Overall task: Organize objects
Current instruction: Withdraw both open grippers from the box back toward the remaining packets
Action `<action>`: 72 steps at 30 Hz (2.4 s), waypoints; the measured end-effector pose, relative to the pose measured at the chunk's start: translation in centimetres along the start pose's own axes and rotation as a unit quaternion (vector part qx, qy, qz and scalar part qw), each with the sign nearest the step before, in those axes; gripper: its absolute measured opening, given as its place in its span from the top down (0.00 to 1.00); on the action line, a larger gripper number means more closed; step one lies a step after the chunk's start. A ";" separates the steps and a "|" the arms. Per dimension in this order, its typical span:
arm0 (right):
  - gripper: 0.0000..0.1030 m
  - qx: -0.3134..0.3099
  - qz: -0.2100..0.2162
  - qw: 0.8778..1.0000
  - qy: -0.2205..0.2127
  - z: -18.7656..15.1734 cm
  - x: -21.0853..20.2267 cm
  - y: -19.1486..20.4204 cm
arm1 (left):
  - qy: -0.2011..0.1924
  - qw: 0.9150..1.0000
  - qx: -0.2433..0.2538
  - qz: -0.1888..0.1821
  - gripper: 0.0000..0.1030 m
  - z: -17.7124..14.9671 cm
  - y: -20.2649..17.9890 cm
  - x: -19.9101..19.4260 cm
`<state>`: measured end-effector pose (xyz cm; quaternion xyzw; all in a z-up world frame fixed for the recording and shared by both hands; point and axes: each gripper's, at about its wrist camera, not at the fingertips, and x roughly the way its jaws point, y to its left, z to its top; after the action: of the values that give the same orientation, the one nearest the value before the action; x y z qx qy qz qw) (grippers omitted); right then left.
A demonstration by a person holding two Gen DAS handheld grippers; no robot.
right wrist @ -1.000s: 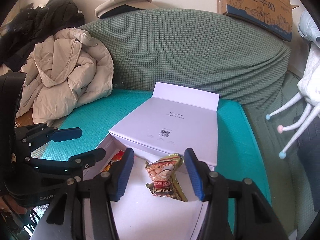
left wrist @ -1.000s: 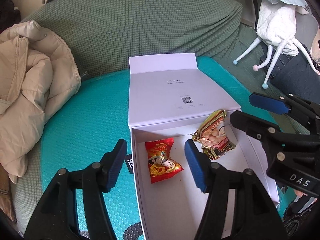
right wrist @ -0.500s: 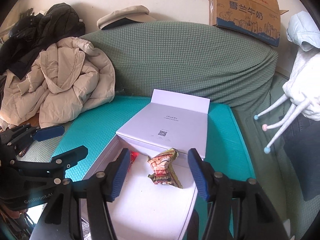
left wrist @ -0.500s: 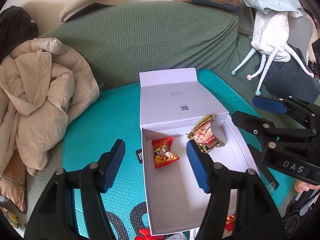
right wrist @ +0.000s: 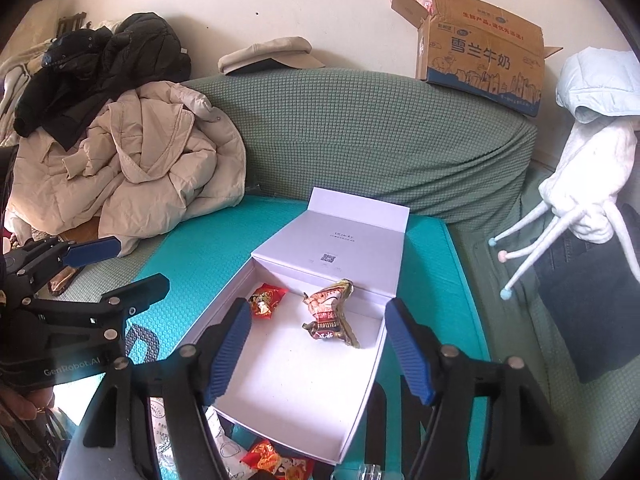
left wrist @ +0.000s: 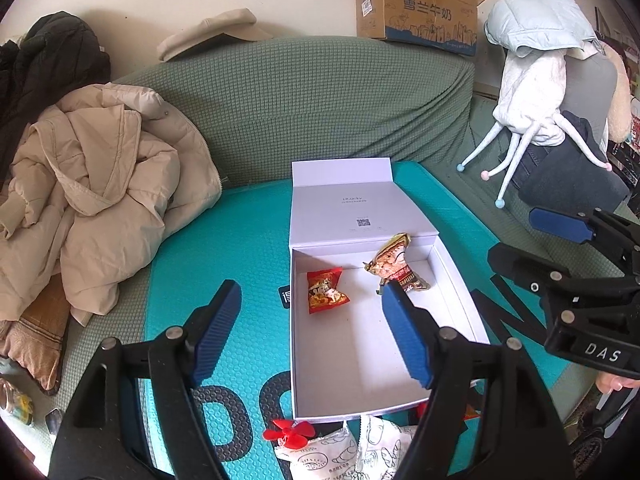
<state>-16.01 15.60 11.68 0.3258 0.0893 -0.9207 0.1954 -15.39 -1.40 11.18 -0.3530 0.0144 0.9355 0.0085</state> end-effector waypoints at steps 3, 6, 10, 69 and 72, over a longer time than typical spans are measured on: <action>0.31 0.000 -0.002 1.000 -0.001 -0.5 -1.0 0.2 | -0.004 1.000 -0.005 0.007 0.29 -0.4 0.1 -1.1; 0.28 -0.004 -0.002 1.000 -0.003 -1.1 -1.8 0.4 | -0.010 1.000 -0.005 0.016 0.27 -0.8 0.1 -2.2; 0.27 0.004 -0.007 1.000 0.005 -2.1 -2.3 0.5 | -0.020 1.000 0.004 0.022 0.23 -1.6 -0.2 -3.3; 0.26 0.082 0.056 0.990 0.101 -17.3 -1.7 3.4 | 0.151 0.982 -0.118 -0.007 0.21 -20.3 1.8 -3.2; 0.26 0.092 0.071 0.987 0.109 -17.7 -1.0 3.7 | 0.161 0.978 -0.132 -0.010 0.21 -21.1 2.6 -3.0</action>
<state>-3.77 17.75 -1.42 0.4466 0.0019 -0.8675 0.2190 0.75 -4.70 -2.63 -0.4973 -0.1115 0.8598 -0.0316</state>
